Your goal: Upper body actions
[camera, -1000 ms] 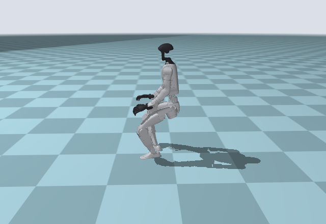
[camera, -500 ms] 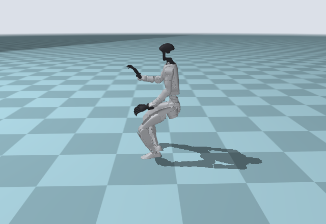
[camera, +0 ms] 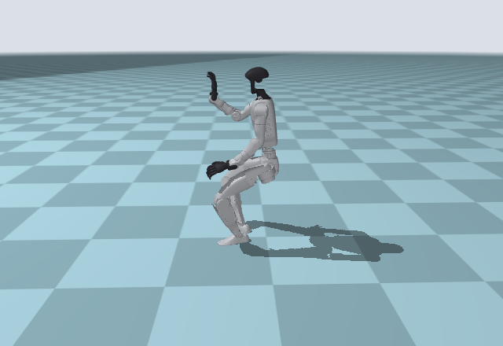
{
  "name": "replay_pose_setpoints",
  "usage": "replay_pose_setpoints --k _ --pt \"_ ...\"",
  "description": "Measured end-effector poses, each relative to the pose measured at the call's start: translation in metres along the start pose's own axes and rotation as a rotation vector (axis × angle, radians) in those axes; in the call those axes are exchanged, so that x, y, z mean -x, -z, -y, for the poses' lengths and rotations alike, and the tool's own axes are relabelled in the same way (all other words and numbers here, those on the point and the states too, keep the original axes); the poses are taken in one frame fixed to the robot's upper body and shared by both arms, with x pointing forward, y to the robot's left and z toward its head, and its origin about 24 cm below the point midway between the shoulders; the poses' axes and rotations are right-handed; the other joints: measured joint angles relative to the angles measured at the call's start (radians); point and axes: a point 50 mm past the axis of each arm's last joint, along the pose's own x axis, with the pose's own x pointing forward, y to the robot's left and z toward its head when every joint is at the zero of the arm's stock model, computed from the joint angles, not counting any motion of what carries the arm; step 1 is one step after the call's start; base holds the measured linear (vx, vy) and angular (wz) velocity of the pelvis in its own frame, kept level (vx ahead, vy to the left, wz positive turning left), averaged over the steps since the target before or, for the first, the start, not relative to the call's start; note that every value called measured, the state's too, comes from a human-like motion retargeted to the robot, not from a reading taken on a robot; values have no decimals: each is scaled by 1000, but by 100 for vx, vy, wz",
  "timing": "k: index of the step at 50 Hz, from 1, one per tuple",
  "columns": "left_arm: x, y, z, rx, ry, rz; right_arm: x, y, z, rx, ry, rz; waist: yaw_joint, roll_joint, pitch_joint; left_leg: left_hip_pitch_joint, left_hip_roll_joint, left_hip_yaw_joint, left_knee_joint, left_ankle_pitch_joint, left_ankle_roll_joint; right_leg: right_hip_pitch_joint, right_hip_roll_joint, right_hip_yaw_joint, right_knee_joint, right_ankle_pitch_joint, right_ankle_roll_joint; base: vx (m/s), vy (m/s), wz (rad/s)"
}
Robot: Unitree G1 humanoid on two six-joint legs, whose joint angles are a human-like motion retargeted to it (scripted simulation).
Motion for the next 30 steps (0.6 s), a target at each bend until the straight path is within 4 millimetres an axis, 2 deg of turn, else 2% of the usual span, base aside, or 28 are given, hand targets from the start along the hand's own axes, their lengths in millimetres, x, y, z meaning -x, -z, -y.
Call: replay_pose_setpoints --k 7,15,19,25,30 --pt "-1 3 -2 -8 -4 -4 -7 -25 -8 -71 19 36 -5 -2 2 1 2 0 1 1 0 0 2 1 -1 1 -1 0 0 0" --pt "-1 4 -3 -11 -6 -5 -11 -64 -14 -101 -26 234 -8 -6 2 1 -3 2 1 -1 0 0 -2 3 1 0 0 0 0 0" --pt "-1 4 -3 -11 -7 -6 -10 -76 -17 -103 -61 308 -9 -6 3 1 -4 3 2 -3 1 1 -3 3 1 0 1 0 0 0" --pt "0 3 -2 -6 -2 -5 -9 -77 -18 -42 -116 382 -6 -1 1 0 -4 2 2 -4 2 3 -3 2 1 -1 3 0 0 0" --pt "0 1 -1 -1 -2 -2 -10 -59 -12 -16 -64 304 -4 2 1 -1 -2 1 1 -3 2 3 -1 0 0 0 3 0 0 0"
